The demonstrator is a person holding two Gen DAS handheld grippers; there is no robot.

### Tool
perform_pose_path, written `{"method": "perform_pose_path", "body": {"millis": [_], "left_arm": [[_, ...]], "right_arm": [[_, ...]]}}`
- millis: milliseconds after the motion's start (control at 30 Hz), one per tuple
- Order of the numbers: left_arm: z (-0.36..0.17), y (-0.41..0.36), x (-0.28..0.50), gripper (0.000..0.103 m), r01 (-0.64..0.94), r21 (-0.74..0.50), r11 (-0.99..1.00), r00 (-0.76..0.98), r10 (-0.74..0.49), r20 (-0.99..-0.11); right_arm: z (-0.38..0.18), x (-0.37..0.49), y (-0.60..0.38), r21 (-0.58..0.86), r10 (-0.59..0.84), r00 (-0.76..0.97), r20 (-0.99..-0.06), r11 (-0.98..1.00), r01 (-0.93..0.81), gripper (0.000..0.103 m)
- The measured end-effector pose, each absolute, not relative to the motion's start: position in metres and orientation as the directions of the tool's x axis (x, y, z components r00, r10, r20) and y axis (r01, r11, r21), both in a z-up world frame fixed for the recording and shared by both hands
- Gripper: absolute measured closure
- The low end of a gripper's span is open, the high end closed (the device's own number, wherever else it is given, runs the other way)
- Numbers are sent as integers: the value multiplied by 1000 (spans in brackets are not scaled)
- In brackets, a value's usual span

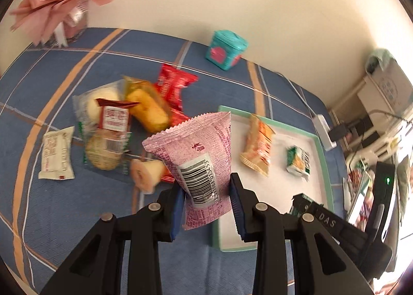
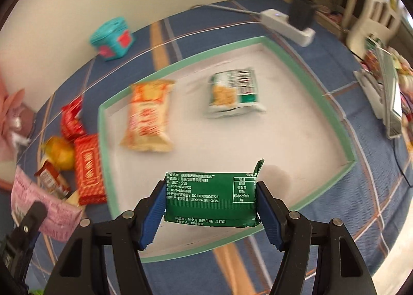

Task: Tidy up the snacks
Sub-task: 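Lift and carry the pink bag and green pack over the tray, then lower both packs into the tray and open both grippers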

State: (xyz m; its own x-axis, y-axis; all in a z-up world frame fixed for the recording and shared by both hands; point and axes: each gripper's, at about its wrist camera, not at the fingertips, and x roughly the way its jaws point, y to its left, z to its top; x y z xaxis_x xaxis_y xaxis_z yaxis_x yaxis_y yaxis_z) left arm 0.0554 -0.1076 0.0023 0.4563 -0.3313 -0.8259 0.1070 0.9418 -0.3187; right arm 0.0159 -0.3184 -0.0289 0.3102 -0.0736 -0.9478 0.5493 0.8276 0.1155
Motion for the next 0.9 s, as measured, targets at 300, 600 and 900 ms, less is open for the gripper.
{"method": "perform_pose_path", "body": {"millis": [300,600,900], "left_arm": [[-7,-176,49,68,279,-279,919,373,-371,-850],[-32,-204,53,68,330,-254,909,292,-354,-889],[-55,-208,60,68,322,-253,912,241,-337,-910]], "right_arm": [[-26,-3,-372,86,-152,291,-944,741,666,33],[-38,2,-379,90,-129,272,-954,739,668,33],[-54,12,-373,89,-103,254,-962,761,643,33]]}}
